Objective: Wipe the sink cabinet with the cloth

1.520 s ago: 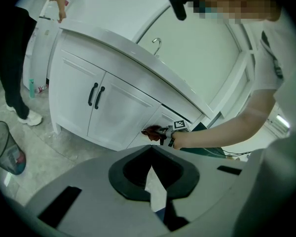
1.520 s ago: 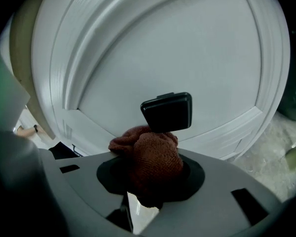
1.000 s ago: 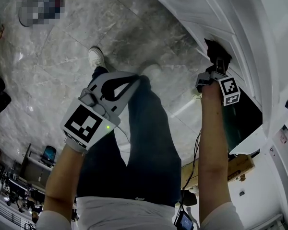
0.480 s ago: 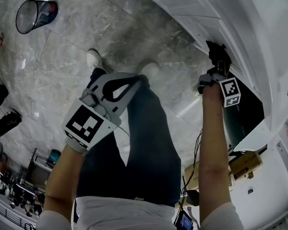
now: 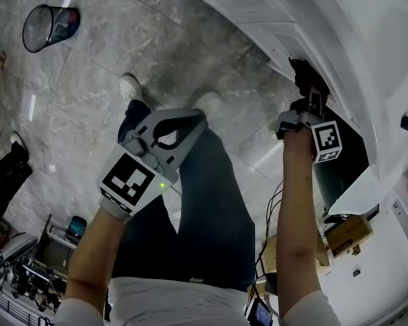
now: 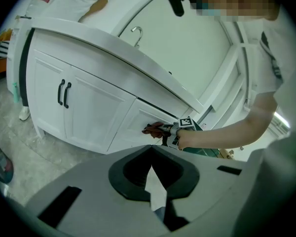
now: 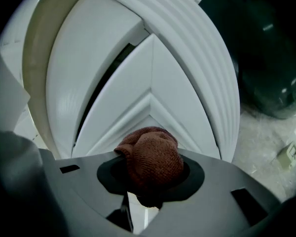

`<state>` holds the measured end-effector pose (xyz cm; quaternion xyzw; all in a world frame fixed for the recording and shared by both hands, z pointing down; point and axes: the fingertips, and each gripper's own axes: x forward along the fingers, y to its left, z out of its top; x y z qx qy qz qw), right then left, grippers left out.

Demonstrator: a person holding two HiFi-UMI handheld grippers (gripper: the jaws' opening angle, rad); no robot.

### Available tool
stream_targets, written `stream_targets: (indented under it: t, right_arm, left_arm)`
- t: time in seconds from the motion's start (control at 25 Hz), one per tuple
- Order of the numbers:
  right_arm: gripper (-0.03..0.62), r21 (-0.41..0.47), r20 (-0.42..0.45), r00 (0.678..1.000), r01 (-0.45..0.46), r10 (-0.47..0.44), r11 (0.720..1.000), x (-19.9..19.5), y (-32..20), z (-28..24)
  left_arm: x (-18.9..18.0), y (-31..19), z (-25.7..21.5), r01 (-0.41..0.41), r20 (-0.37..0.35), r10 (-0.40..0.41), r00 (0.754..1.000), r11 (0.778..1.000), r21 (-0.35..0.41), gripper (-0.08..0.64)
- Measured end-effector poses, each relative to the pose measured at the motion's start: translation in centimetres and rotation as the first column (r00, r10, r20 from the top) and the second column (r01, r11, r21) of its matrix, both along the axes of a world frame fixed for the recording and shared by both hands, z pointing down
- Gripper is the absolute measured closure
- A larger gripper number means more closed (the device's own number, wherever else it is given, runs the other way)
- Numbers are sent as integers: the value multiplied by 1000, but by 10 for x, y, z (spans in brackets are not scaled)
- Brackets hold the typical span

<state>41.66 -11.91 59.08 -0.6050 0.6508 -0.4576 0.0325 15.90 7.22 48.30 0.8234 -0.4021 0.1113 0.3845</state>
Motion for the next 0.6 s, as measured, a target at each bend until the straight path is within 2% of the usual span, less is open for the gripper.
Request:
stream_targets:
  t: [0.32, 0.6]
  right_arm:
    - [469, -18, -45, 999, 3, -3, 1000, -11, -1, -24]
    - [469, 0, -46, 995, 88, -88, 996, -51, -6, -33]
  left_arm:
    - [-11, 1, -4, 35, -18, -35, 999, 999, -4, 549]
    - [-36, 5, -3, 62, -16, -62, 998, 998, 2, 549]
